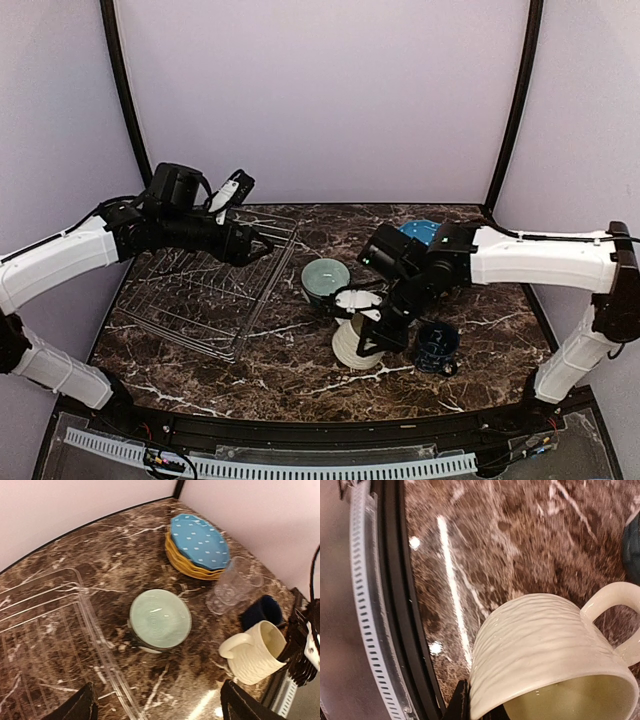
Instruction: Load the mixed dishes into the dish rack
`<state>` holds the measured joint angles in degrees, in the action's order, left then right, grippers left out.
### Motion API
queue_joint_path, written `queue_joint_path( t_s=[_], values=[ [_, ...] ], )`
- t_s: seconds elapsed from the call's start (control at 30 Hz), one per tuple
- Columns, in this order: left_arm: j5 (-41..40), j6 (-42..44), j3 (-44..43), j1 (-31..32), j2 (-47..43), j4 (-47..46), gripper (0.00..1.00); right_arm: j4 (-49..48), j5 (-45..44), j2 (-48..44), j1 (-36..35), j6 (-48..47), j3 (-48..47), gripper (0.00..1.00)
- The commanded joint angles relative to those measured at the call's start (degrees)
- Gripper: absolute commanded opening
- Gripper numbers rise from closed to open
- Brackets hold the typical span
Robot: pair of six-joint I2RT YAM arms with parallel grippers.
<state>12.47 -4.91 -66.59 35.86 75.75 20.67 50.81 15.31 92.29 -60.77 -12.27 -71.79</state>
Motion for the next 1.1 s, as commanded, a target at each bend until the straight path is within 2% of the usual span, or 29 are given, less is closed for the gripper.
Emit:
queue_joint_path(
  t_s=[0.0, 0.1, 0.27, 0.37, 0.63, 0.77, 0.83, 0.9, 1.07],
  values=[
    [18.7, -5.9, 7.0, 0.2, -4.3, -11.8, 0.84, -14.9, 10.3, -10.2, -0.5, -1.8, -1.7, 0.0],
    [25.4, -12.0, 12.1, 0.2, -6.0, -20.6, 0.84, -21.1, 15.2, -12.1, -0.5, -1.6, -1.4, 0.0],
    [30.9, -25.8, 17.3, 0.2, -6.8, -39.2, 0.84, -26.9, 21.8, -10.7, -0.3, -0.9, -3.0, 0.0],
    [33.0, -30.8, 19.1, 0.2, -6.3, -46.3, 0.84, -30.0, 23.7, -9.4, -0.1, -0.2, -3.5, 0.0],
    [33.8, -33.5, 22.1, 1.1, -5.5, -50.1, 0.84, -40.9, 29.9, -9.2, 1.7, 4.1, -1.2, 0.0],
    [33.5, -33.8, 23.0, 1.8, -4.6, -51.6, 0.8, -44.8, 32.7, -9.0, 2.6, 6.0, -0.2, 0.0],
    [33.9, -35.1, 23.5, 2.2, -4.2, -54.1, 0.76, -45.9, 33.4, -8.9, 3.0, 6.7, 0.0, 0.0],
    [34.3, -36.2, 23.8, 2.8, -3.6, -56.6, 0.67, -47.1, 34.0, -8.8, 3.5, 7.4, 0.5, 0.0],
    [34.5, -37.0, 24.4, 3.6, -2.4, -59.1, 0.55, -50.4, 35.7, -8.8, 4.8, 9.4, 2.1, 0.0]
  ],
)
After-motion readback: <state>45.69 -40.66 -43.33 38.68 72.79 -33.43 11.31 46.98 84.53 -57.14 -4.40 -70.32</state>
